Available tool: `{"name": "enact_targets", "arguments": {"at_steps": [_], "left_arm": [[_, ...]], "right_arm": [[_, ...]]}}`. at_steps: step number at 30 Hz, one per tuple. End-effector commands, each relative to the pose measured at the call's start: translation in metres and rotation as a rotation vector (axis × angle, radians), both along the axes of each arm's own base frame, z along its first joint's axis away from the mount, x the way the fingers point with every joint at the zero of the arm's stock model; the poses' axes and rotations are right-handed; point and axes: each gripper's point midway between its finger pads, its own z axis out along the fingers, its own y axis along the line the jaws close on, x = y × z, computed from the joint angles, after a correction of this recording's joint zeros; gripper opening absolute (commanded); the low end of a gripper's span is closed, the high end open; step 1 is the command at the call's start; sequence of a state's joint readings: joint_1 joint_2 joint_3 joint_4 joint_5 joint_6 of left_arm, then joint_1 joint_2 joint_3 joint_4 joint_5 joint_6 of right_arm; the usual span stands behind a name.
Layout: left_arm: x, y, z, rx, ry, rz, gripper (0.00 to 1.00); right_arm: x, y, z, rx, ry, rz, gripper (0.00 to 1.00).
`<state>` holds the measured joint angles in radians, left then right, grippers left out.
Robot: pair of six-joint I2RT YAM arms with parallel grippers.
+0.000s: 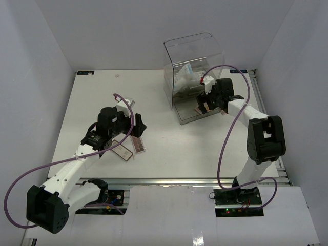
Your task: Organize the makeup
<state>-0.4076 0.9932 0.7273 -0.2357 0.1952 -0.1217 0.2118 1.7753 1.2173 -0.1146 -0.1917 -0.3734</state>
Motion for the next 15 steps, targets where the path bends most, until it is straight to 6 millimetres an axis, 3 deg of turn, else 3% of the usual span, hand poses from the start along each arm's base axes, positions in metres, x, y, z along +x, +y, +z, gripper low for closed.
{"name": "enact_targets", "arguments": {"at_steps": [1,2,4,6,11,12,15], "left_arm": [[0.001,0.001,-0.007,-0.038,0.038,0.044,0.98],[0.002,0.001,-0.010,-0.065,0.063,0.077,0.98],[0.005,0.001,-0.021,-0.064,0.109,0.101,0.98],[0.006,0.001,-0.028,-0.077,0.169,0.137,0.98],[0.001,0.002,-0.057,-0.133,0.382,0.287,0.98],[-0.001,0.003,-0.064,-0.132,0.436,0.326,0.98],[0.000,0.014,-0.078,-0.095,0.525,0.453,0.98]], "right_arm": [[-0.023,0.003,0.065,0.064,-0.130,0.044,0.90],[-0.033,0.005,0.063,0.083,-0.119,0.067,0.90],[-0.051,0.011,0.088,0.123,-0.170,0.118,0.90],[-0.070,0.012,0.083,0.167,-0.135,0.107,0.90],[-0.125,0.032,0.088,0.285,-0.041,0.278,0.90],[-0.133,0.033,0.082,0.296,-0.031,0.290,0.90],[-0.146,0.030,0.091,0.304,-0.111,0.304,0.90]]}}
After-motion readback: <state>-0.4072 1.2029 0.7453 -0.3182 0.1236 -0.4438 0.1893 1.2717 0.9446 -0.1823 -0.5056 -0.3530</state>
